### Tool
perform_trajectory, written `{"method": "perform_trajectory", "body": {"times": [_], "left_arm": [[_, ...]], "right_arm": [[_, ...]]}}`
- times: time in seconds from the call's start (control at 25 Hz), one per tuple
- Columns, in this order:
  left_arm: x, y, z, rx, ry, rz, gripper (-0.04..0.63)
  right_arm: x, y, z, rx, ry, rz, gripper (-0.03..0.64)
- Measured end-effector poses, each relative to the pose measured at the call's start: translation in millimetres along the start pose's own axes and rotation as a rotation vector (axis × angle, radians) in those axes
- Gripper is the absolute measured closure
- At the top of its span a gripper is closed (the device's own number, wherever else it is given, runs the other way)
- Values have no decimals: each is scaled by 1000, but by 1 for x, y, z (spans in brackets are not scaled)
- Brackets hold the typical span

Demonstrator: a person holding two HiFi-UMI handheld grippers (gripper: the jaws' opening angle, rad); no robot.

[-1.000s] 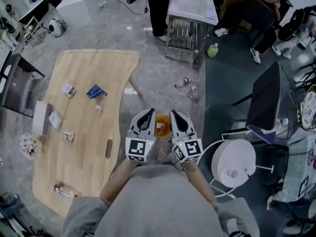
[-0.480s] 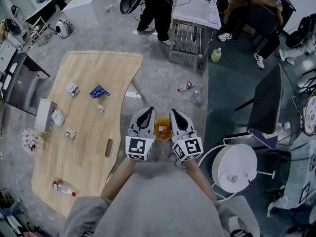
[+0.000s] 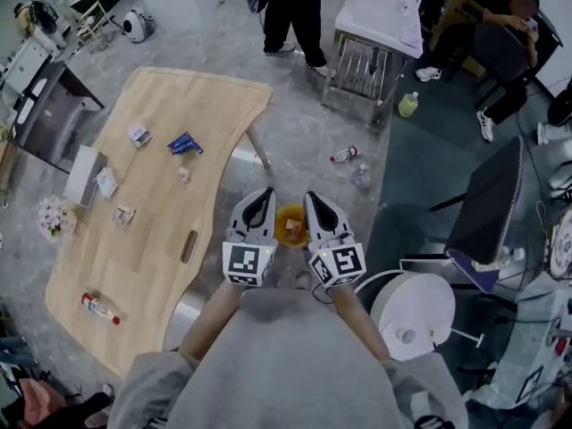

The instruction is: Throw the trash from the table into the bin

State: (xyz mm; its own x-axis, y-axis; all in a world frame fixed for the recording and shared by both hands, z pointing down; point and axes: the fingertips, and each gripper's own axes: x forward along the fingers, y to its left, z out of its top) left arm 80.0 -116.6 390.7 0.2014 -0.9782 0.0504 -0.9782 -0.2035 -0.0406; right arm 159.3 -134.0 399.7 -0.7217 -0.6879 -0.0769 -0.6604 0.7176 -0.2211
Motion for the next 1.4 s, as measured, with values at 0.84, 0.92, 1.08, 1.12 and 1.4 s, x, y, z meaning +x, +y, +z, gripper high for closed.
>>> {"method": "perform_trajectory", "body": {"times": [0.84,0.92,1.08,1.12,1.4], "left_arm": [[-169,140,-30,-69,28,409,591],[-184,155,-34,-84,27,426,591],[-206,176,-37,-95,16,452,591],[-209,180,-38,-100,16,457,591],[-202,195,-47,-130,41,483,591]], "right_arm": [[56,182,-53,9,122,358,612],[60,197,-59,1,130,360,612],[67,220,-65,-12,139,365,612],[69,223,-66,-14,141,368,612],[93,227,-76,-13,172,396,612]]}}
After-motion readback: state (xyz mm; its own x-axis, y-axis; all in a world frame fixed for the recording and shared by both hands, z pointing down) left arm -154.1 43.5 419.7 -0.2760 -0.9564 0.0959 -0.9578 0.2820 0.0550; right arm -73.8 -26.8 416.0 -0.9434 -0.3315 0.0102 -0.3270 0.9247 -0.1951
